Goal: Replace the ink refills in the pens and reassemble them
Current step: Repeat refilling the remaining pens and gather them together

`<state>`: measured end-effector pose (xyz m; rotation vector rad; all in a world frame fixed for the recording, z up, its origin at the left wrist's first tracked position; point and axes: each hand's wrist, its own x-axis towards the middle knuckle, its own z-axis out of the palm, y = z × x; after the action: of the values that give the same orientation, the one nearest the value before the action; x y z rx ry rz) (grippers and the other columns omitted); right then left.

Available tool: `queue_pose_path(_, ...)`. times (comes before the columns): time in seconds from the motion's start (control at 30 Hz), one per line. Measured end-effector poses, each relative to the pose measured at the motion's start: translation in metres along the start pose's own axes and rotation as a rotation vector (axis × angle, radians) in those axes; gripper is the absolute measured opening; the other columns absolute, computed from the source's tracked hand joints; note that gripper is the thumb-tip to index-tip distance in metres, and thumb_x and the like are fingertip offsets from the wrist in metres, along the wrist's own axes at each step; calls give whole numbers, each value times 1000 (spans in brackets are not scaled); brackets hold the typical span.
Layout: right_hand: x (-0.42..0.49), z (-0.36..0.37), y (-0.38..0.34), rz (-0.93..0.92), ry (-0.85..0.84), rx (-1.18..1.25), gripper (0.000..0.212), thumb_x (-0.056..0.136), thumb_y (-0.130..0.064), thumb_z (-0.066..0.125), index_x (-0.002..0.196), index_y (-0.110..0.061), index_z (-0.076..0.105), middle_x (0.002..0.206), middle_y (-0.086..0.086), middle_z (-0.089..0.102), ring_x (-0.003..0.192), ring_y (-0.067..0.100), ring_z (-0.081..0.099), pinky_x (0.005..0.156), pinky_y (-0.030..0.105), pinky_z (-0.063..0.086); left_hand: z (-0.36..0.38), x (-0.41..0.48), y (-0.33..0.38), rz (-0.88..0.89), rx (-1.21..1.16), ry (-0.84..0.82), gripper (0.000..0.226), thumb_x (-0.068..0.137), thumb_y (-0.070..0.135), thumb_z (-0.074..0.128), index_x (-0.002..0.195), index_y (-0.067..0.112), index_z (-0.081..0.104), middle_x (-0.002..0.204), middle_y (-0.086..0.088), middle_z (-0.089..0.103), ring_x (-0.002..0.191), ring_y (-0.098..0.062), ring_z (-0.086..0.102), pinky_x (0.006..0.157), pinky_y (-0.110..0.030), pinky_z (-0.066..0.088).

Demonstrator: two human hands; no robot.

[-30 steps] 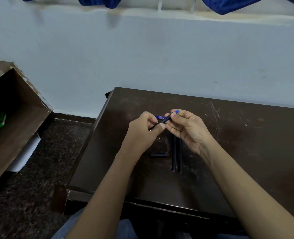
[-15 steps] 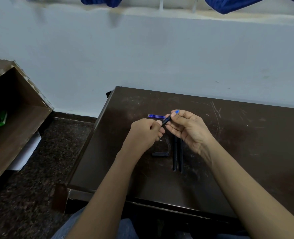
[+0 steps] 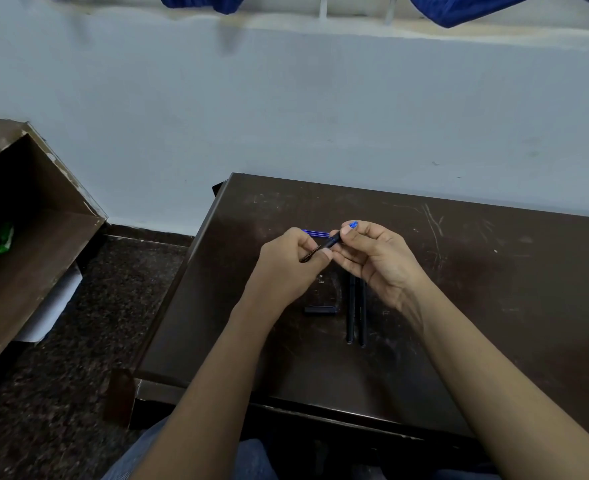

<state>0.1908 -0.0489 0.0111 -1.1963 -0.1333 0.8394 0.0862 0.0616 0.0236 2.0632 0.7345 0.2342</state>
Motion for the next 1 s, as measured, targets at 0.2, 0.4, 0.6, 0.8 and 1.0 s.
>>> queue_pose_path(0.2, -2, 1, -1, 8, 2, -43, 3, 87, -8, 65, 86, -11, 65, 83, 5, 73, 67, 10, 70, 69, 24, 59, 0, -1, 4, -58, -120, -72, 29, 99, 23, 45, 90, 8, 68, 70, 5, 64, 54, 0, 59, 50, -4, 43)
queue_pose_path(0.4, 0, 0, 1, 69, -91, -111, 13, 90, -22, 61, 99, -14, 65, 93, 3, 68, 86, 13, 66, 83, 28, 54, 0, -1, 0, -35, -64, -88, 14, 95, 26, 52, 91, 17, 62, 78, 6, 64, 67, -4, 55, 63, -18, 44)
queue_pose_path(0.6, -3, 2, -3, 77, -187, 27, 25, 95, -1, 47, 107, -11, 68, 104, 4, 74, 90, 16, 71, 88, 26, 56, -1, 0, 3, -40, -55, -156, 29, 100, 22, 40, 84, 20, 64, 64, 11, 59, 56, -2, 46, 54, -16, 35)
queue_pose_path(0.8, -3, 1, -1, 53, -148, -26, 14, 82, -19, 65, 93, -11, 66, 94, 6, 70, 85, 19, 63, 76, 23, 58, 0, 0, 5, -21, -79, -190, 31, 101, 23, 38, 91, 17, 66, 77, 10, 65, 62, -1, 48, 62, -20, 36)
queue_pose_path(1.0, -4, 2, -7, 10, -252, 114, 28, 84, -7, 55, 111, -7, 64, 111, 11, 72, 98, 21, 69, 71, 26, 57, -1, 1, 6, -41, -151, -268, 36, 102, 25, 36, 74, 27, 58, 72, 11, 58, 62, -3, 45, 65, -24, 37)
